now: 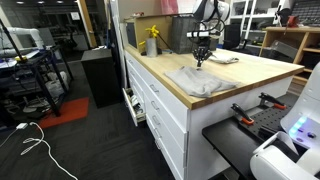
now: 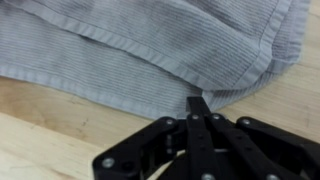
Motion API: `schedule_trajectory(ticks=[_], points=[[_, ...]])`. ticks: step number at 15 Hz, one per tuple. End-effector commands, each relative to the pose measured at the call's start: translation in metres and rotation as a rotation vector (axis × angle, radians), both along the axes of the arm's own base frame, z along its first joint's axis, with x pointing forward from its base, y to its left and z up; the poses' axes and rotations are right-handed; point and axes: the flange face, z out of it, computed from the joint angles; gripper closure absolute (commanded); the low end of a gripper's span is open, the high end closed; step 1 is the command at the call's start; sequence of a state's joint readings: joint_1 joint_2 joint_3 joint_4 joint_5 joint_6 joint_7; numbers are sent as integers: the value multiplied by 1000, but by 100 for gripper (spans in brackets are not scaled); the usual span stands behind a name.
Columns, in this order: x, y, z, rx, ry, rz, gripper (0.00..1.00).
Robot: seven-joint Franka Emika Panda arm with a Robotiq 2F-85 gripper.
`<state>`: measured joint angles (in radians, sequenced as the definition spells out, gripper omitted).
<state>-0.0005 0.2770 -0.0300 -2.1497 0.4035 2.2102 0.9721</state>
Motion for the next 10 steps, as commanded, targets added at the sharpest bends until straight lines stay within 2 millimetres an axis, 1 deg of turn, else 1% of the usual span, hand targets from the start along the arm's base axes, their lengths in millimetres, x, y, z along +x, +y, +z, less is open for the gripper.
schedule_trajectory(ticks=[1,4,9,10], points=[[-18,9,-1,63,51,-1,100],[-18,13,-13,30,57,8,100],[-9,11,-33,-28,43,26,100],[-7,12,-34,-33,42,31,100]])
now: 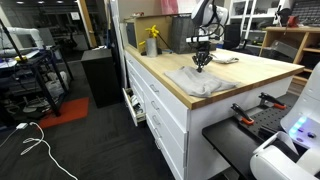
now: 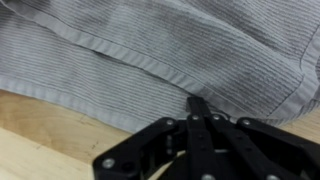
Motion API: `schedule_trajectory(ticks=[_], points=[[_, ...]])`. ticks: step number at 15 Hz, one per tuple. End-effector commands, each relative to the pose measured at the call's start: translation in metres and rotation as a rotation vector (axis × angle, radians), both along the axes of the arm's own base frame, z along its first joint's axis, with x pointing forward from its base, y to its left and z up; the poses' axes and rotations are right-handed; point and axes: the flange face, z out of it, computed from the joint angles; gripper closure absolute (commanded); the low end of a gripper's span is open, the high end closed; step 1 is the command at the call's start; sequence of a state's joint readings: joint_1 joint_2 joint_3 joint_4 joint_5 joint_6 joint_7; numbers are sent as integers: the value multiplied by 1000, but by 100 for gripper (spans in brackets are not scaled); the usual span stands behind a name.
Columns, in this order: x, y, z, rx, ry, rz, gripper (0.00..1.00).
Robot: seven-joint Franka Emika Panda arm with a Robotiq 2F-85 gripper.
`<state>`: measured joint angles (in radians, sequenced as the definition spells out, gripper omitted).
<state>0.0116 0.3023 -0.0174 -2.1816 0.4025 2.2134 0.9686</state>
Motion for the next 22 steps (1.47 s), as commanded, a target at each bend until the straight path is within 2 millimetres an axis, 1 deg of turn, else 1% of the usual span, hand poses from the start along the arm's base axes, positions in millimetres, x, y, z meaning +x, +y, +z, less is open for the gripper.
schedule_trajectory(ticks=[1,3,6,9,13,16,18,22], points=[[7,-1,-8,-41,-12,13,100],[9,0,-9,-59,-15,32,100],[18,-4,-7,-98,-28,63,100],[33,-16,-8,-146,-38,83,100],[59,-40,-8,-196,-50,87,100],[77,-64,-4,-243,-63,79,100],[85,-80,-3,-275,-66,74,100],[95,-104,-6,-326,-59,63,100]])
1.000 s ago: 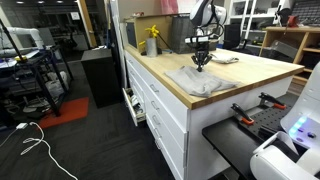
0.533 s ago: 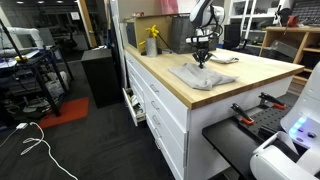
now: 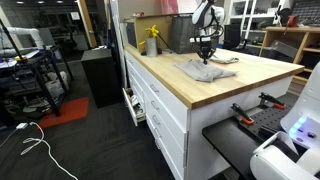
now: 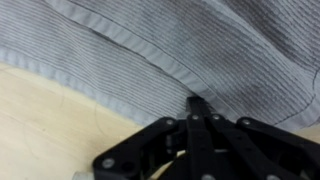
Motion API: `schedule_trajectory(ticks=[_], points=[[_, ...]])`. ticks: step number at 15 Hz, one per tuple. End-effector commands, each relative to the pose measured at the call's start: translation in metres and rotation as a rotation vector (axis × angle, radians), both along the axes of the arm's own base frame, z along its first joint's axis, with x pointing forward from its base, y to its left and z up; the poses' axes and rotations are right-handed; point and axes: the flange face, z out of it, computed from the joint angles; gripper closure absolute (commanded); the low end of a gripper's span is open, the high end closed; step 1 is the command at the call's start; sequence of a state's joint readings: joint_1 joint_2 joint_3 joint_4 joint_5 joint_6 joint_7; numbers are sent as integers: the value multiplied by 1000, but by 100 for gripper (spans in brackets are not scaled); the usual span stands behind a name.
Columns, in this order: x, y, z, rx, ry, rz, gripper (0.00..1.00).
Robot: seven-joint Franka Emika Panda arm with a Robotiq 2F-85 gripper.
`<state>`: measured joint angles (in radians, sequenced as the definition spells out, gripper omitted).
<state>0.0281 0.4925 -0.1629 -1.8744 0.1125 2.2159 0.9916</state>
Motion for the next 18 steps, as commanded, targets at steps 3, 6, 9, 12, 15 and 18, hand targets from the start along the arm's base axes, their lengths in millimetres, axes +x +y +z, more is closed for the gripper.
schedule_trajectory(ticks=[3,6,9,12,15,18], points=[[11,-29,-19,-86,47,-43,100],[11,-31,-21,-93,62,-39,100],[7,-22,-10,-58,45,-19,100],[-3,-14,0,-44,33,11,72],[-18,-9,10,-45,39,37,52],[-36,2,18,-13,46,71,29]])
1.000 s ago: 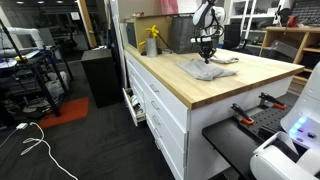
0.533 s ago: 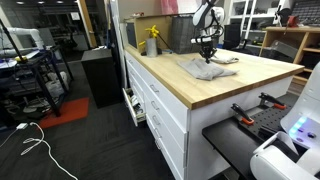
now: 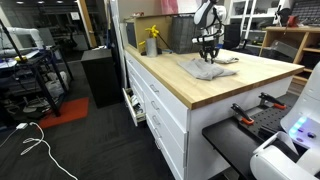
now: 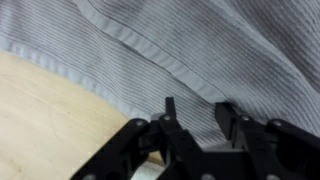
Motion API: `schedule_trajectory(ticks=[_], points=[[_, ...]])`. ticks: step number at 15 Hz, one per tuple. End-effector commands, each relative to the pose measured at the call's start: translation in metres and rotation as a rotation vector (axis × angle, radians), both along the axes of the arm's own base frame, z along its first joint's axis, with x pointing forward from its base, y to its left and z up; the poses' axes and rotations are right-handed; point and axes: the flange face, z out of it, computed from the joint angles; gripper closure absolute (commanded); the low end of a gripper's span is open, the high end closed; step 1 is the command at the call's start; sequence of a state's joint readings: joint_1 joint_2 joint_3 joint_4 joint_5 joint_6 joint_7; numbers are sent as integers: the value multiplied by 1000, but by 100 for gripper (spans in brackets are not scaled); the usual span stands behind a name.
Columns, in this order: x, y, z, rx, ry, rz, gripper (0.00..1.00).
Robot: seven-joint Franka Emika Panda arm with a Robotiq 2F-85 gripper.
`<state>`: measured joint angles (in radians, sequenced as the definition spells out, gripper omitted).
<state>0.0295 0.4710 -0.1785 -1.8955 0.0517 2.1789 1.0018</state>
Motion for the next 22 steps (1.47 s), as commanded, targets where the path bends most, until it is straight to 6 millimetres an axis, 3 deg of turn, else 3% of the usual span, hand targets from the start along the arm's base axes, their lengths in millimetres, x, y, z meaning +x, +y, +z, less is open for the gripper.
schedule_trajectory(ticks=[1,4,9,14,22], points=[[-30,15,17,39,6,70,22],[-44,28,27,82,-11,116,1],[-55,48,37,196,-44,216,0],[-50,58,27,278,-12,432,0],[-39,31,21,226,35,613,0]])
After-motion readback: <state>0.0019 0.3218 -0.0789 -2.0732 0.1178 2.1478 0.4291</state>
